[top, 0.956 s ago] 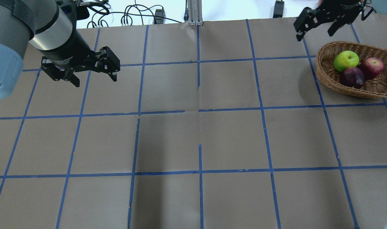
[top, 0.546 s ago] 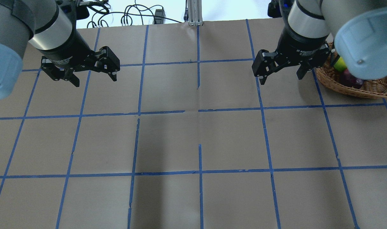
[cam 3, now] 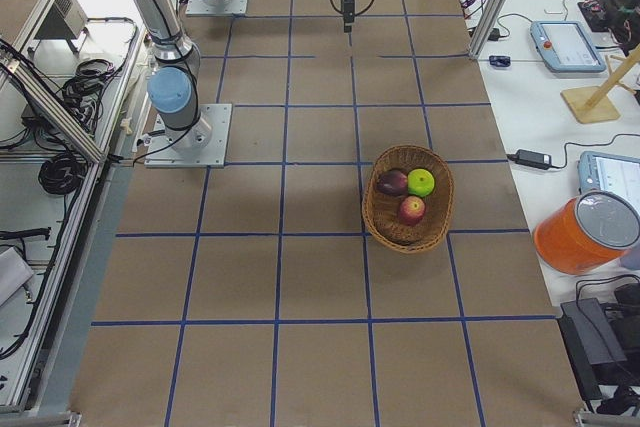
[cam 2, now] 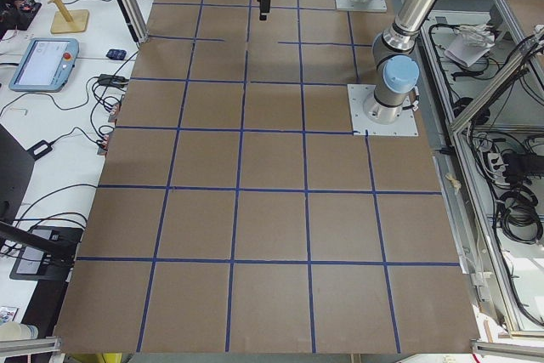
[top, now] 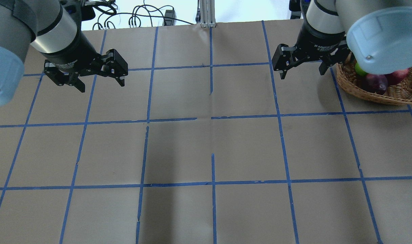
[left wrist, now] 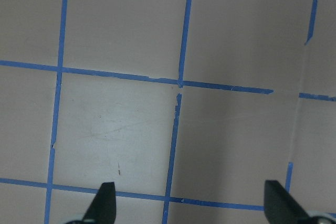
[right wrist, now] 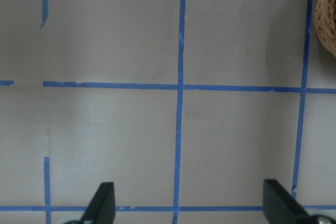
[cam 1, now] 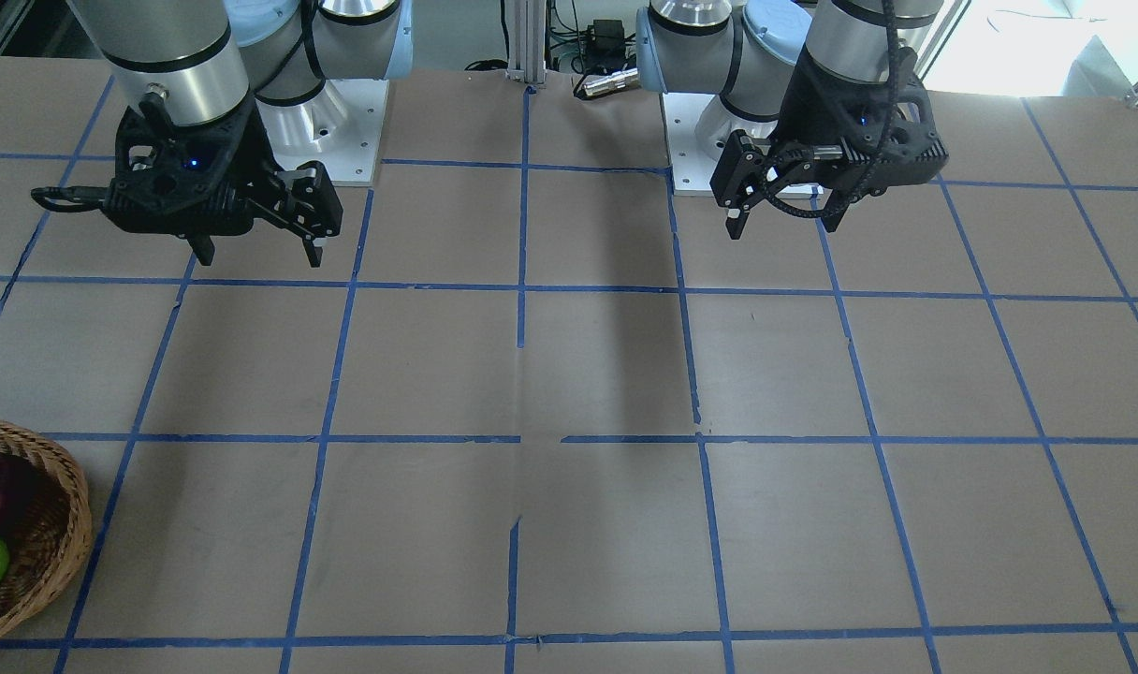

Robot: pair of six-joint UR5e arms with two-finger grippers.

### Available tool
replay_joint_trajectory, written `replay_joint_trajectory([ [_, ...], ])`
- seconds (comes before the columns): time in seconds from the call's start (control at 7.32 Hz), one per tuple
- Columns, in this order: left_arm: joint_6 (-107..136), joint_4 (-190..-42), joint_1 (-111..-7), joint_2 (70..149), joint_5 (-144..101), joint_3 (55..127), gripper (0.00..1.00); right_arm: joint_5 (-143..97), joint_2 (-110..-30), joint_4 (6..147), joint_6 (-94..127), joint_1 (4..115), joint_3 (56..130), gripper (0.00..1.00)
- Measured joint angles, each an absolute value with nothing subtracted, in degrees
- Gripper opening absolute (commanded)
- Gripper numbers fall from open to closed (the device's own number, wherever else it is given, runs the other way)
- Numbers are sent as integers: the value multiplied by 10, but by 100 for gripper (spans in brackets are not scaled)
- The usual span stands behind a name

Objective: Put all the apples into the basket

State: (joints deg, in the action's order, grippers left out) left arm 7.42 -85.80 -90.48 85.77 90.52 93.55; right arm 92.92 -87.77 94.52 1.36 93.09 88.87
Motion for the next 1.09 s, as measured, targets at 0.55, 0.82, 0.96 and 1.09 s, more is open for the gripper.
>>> replay_joint_trajectory([
  [0.55,75,-858,-904,858,904,935,100,932,-844,909,14,912,839,100],
  [0.82,74,-858,-904,858,905,935,100,933,-847,904,14,906,843,100],
  [0.96,73,-858,-904,858,906,935,100,933,-848,902,14,905,844,100],
  [1.09,72,-858,-904,858,906,934,100,932,-848,898,13,904,845,100],
])
